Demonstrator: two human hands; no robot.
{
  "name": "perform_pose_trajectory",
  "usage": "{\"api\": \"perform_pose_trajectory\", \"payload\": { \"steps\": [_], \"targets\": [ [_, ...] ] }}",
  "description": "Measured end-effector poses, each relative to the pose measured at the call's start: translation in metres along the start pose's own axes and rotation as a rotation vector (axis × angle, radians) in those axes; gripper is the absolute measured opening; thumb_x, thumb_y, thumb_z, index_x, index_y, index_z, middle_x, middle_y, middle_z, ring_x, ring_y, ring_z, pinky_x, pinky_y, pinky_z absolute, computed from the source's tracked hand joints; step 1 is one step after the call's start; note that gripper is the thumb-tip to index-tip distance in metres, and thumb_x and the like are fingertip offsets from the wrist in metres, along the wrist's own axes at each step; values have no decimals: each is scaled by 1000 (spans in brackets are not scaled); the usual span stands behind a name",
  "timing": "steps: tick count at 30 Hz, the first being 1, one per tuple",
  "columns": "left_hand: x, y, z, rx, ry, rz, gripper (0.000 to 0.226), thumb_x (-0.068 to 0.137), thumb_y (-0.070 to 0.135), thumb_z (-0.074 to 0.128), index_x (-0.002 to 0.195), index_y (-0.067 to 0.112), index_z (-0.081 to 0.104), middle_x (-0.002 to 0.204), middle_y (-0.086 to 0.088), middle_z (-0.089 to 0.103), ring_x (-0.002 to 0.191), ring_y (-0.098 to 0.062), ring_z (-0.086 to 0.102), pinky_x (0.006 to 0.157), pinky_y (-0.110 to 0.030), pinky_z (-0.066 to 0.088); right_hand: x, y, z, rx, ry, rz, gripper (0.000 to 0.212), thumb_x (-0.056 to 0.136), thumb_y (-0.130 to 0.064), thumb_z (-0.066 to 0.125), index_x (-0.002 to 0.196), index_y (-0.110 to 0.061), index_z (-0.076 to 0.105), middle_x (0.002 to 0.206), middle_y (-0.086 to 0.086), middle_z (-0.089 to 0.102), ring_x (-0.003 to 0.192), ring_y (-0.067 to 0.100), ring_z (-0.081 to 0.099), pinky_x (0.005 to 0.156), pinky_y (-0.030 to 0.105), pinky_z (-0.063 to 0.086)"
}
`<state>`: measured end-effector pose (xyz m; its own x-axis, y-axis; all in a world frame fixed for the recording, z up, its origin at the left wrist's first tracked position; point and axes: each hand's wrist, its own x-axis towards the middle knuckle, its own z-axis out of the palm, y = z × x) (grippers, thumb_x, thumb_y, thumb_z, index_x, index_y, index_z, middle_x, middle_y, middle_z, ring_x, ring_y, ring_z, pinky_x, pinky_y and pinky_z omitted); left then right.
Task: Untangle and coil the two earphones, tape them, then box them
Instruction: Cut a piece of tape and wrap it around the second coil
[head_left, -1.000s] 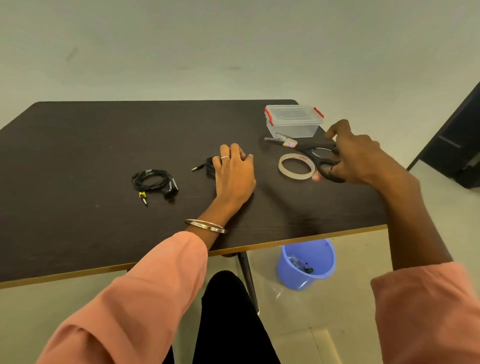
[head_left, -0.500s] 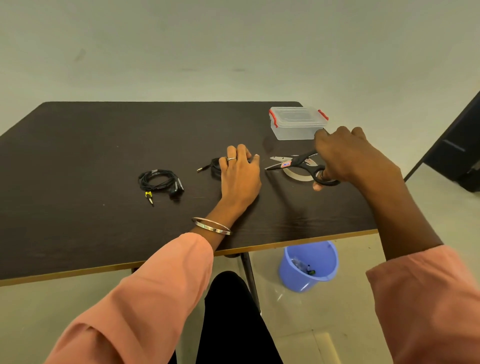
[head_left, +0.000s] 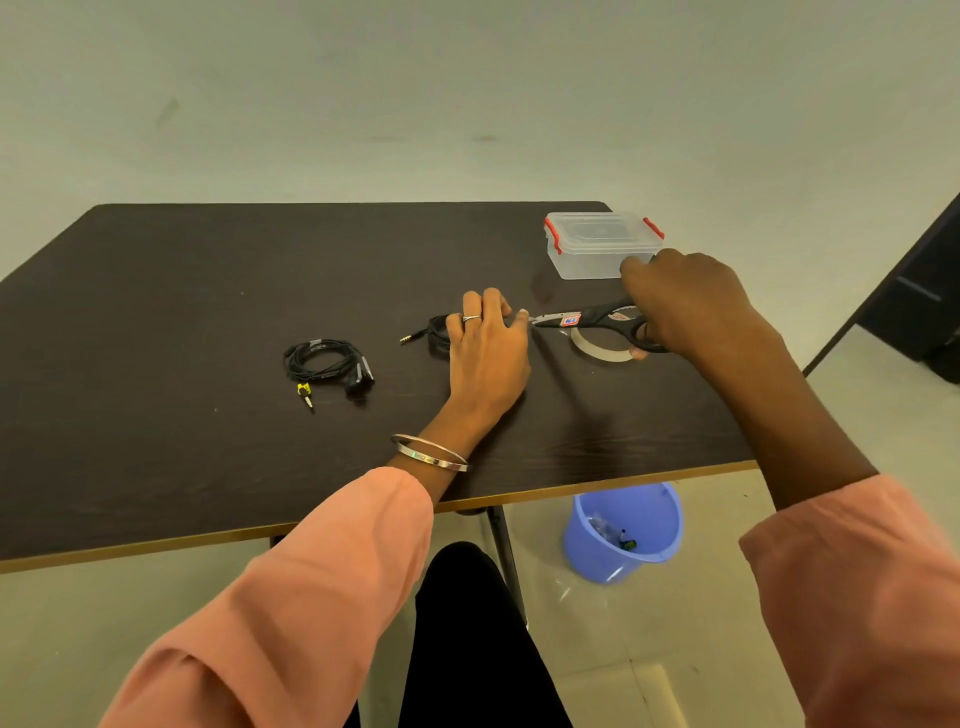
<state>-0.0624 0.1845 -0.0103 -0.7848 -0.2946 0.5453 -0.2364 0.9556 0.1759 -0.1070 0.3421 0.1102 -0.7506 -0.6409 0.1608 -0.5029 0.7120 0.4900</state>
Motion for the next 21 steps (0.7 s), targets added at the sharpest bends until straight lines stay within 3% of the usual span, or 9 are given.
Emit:
{"api": "perform_pose_trajectory", "payload": {
  "steps": [6, 11, 14, 17, 19, 21],
  "targets": [
    [0, 0, 0, -1, -27, -22, 28, 89, 21, 59, 116, 12, 65, 117, -8, 49, 113, -28, 40, 82, -38, 30, -2, 8, 9, 105, -24, 19, 46, 79, -18, 74, 110, 1, 46, 101, 24, 57, 91, 38, 56, 68, 35, 35],
    [1, -2, 4, 3, -27, -56, 21, 90, 22, 58, 106, 11, 67, 117, -8, 50, 113, -28, 41, 83, -38, 31, -1, 18, 17, 183, -94, 64, 66, 74, -39, 77, 115, -1, 44, 107, 24, 57, 106, 38, 46, 89, 44, 36],
    [2, -5, 6, -72, 31, -60, 19, 89, 24, 56, 99, 13, 67, 110, -7, 57, 108, -27, 46, 80, -40, 34, 5, 24, 22, 384, -185, 123, 66, 77, -40, 75, 121, -4, 43, 115, 21, 56, 108, 38, 48, 95, 47, 37],
    [3, -8, 8, -384, 62, 108, 13, 87, 21, 54, 87, 15, 65, 92, -1, 64, 93, -18, 49, 75, -41, 42, 11, 29, 23, 631, -276, 160, 75, 74, -38, 79, 131, -6, 41, 125, 17, 54, 112, 35, 51, 91, 40, 44],
    [3, -9, 7, -514, -52, 262, 12, 88, 21, 51, 90, 16, 63, 93, 3, 65, 93, -13, 46, 78, -40, 44, 16, 32, 26, 683, -317, 145, 76, 75, -32, 80, 134, -6, 41, 129, 16, 52, 113, 32, 50, 85, 34, 42],
    [4, -7, 7, -493, -242, 355, 11, 92, 25, 48, 97, 21, 58, 105, 5, 64, 105, -13, 42, 88, -41, 40, 21, 36, 32, 707, -333, 138, 76, 73, -34, 80, 134, -9, 42, 131, 16, 51, 112, 31, 51, 88, 37, 44]
  ]
}}
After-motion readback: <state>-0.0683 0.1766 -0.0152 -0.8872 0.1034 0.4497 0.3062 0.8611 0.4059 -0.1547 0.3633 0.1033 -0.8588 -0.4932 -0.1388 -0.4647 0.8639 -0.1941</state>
